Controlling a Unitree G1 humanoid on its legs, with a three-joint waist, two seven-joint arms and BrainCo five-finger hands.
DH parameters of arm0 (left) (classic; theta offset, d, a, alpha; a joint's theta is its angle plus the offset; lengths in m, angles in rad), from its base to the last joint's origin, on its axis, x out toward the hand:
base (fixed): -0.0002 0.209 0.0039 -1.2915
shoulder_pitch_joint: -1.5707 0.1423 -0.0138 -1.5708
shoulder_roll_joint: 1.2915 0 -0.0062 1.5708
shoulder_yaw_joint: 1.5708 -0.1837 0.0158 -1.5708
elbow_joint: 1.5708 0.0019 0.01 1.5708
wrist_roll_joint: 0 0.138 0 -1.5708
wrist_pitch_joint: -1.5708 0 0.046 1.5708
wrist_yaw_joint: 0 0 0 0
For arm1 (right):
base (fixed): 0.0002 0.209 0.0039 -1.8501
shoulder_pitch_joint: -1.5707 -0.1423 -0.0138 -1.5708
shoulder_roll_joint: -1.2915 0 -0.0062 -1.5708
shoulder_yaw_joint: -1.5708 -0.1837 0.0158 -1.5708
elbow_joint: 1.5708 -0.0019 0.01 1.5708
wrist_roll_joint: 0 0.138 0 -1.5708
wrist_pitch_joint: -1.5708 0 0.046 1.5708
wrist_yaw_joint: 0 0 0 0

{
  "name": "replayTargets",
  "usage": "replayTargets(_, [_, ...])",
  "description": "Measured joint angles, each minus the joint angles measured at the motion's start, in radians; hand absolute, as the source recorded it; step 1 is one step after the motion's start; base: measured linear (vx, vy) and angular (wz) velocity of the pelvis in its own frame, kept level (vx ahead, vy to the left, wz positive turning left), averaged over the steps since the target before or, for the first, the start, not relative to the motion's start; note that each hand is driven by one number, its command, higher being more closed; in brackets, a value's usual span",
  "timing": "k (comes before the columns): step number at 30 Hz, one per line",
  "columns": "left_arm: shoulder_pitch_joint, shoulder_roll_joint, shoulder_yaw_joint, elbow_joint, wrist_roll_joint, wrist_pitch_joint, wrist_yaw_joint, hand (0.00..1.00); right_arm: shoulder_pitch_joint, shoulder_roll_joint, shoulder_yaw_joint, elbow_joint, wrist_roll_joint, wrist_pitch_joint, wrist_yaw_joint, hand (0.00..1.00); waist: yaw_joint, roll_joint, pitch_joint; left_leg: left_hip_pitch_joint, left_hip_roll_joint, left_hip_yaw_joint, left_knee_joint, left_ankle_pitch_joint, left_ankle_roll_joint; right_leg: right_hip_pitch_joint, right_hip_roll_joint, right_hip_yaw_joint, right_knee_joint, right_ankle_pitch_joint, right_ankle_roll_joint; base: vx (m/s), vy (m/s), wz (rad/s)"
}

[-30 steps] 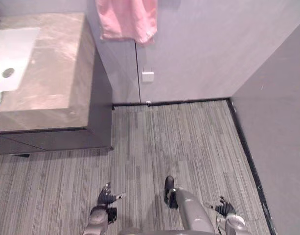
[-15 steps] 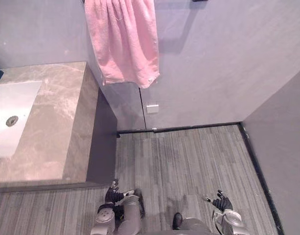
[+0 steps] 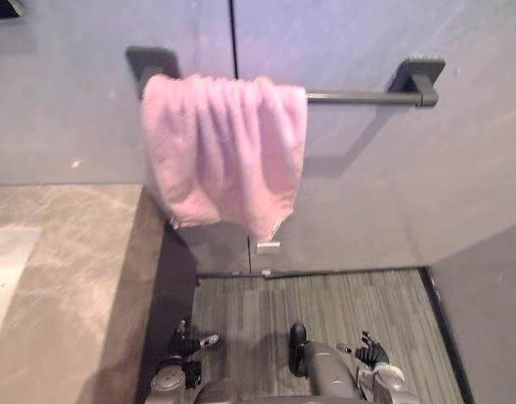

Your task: Organize washtable

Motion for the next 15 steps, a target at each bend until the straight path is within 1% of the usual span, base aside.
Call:
replayTargets(1, [-0.001,-0.009,0.0,0.002,0.0,0.0,0.0,0.0,0.0,-0.004,-0.005,-0.002,0.0,0.0,0.0,0.0,-0.004,0.005,-0.002,0.004,0.003,-0.008,0.001,0.014,-0.003,0.0,0.001,-0.006,0.011,-0.016,-0.005,0.4,-0.227,0.2])
replayTargets(2, [-0.005,-0.024,0.001,0.001,0.0,0.0,-0.001,0.0,0.007,-0.003,-0.012,-0.001,-0.001,0.004,0.0,0.0,-0.014,0.01,-0.002,0.0,0.015,-0.029,0.029,0.034,-0.024,0.02,0.002,-0.027,0.022,-0.046,-0.014,0.31,-0.21,0.56])
replayTargets(3, [-0.009,-0.038,0.007,-0.002,0.0,0.001,-0.002,0.0,0.028,0.007,-0.03,-0.006,0.0,0.006,0.0,0.0,-0.018,0.014,0.0,-0.039,0.04,-0.048,0.173,0.045,-0.044,0.083,0.007,-0.06,0.005,-0.073,-0.024,0.35,-0.242,0.67])
replayTargets(4, [-0.007,-0.047,0.022,-0.006,0.0,0.001,-0.003,0.0,0.039,0.01,-0.032,-0.014,-0.001,0.006,-0.001,0.0,-0.02,0.014,0.0,-0.075,0.056,-0.05,0.284,0.063,-0.07,0.125,0.013,-0.071,-0.018,-0.082,-0.026,0.26,-0.19,0.56])
replayTargets(5, [-0.005,-0.054,0.035,-0.009,0.0,0.001,-0.002,0.0,0.045,0.011,-0.03,-0.021,-0.001,0.006,-0.001,0.0,-0.022,0.014,0.0,-0.102,0.071,-0.047,0.37,0.09,-0.077,0.157,0.017,-0.081,-0.037,-0.085,-0.029,0.19,-0.127,0.35])
replayTargets(6, [0.0,-0.062,0.041,-0.017,0.0,0.001,-0.002,0.0,0.063,0.019,-0.016,-0.045,0.0,0.005,-0.002,0.0,-0.011,0.015,0.0,-0.171,0.121,-0.02,0.547,0.119,-0.078,0.226,0.03,-0.091,-0.078,-0.093,-0.039,0.16,-0.08,0.15])
replayTargets(7, [0.003,-0.066,0.041,-0.023,0.0,0.002,-0.003,0.0,0.066,0.02,-0.016,-0.053,0.004,0.003,-0.002,0.0,0.002,0.015,-0.001,-0.204,0.148,0.018,0.608,0.098,-0.048,0.258,0.036,-0.093,-0.099,-0.094,-0.04,0.19,-0.074,0.13])
replayTargets(8, [0.003,-0.07,0.038,-0.029,0.0,0.002,-0.003,0.0,0.061,0.024,-0.024,-0.053,0.007,0.001,-0.003,0.0,0.008,0.009,-0.006,-0.252,0.155,0.068,0.606,0.078,-0.016,0.288,0.032,-0.095,-0.133,-0.092,-0.038,0.15,-0.051,0.01])
replayTargets(9, [0.002,-0.071,0.038,-0.03,0.0,0.001,-0.003,0.0,0.058,0.025,-0.024,-0.053,0.007,0.001,-0.004,0.0,0.011,0.01,-0.007,-0.268,0.151,0.085,0.577,0.071,-0.006,0.295,0.028,-0.094,-0.143,-0.091,-0.036,0.16,-0.004,0.01])
replayTargets(10, [0.0,-0.07,0.038,-0.03,-0.001,0.001,-0.003,0.0,0.05,0.028,-0.024,-0.045,0.009,0.001,-0.013,0.0,0.019,0.016,-0.011,-0.293,0.127,0.1,0.429,0.069,-0.004,0.308,0.021,-0.089,-0.165,-0.086,-0.028,0.11,0.038,-0.1])
replayTargets(11, [0.001,-0.069,0.037,-0.029,-0.002,0.002,-0.002,0.0,0.047,0.026,-0.026,-0.039,0.01,0.001,-0.014,0.0,0.024,0.022,-0.013,-0.295,0.101,0.086,0.295,0.08,-0.007,0.307,0.017,-0.085,-0.169,-0.086,-0.021,0.15,0.06,-0.11])
replayTargets(12, [0.002,-0.07,0.036,-0.029,-0.003,0.002,-0.002,0.0,0.047,0.022,-0.028,-0.036,0.012,0.001,-0.014,0.0,0.025,0.028,-0.017,-0.292,0.09,0.078,0.208,0.113,-0.014,0.308,0.018,-0.083,-0.169,-0.086,-0.015,0.21,0.111,-0.11])
replayTargets(13, [0.003,-0.065,0.034,-0.024,-0.003,0.002,-0.001,0.0,0.04,0.028,-0.034,-0.017,0.017,0.002,-0.014,0.0,0.026,0.045,-0.026,-0.273,0.078,0.08,0.114,0.135,-0.013,0.31,0.027,-0.069,-0.177,-0.086,-0.002,0.24,0.097,-0.06])
replayTargets(14, [0.001,-0.051,0.029,-0.021,-0.003,0.001,-0.001,0.0,0.037,0.039,-0.034,-0.001,0.018,0.005,-0.013,0.0,0.028,0.025,-0.025,-0.25,0.053,0.085,0.059,0.144,-0.01,0.32,0.02,-0.062,-0.206,-0.074,0.016,0.24,0.096,-0.04])
replayTargets(15, [0.001,-0.045,0.029,-0.021,-0.003,0.002,-0.001,0.0,0.038,0.042,-0.035,-0.001,0.017,0.005,-0.013,0.0,0.028,0.019,-0.023,-0.241,0.046,0.085,0.045,0.145,-0.009,0.326,0.014,-0.063,-0.213,-0.073,0.017,0.12,0.044,0.01])
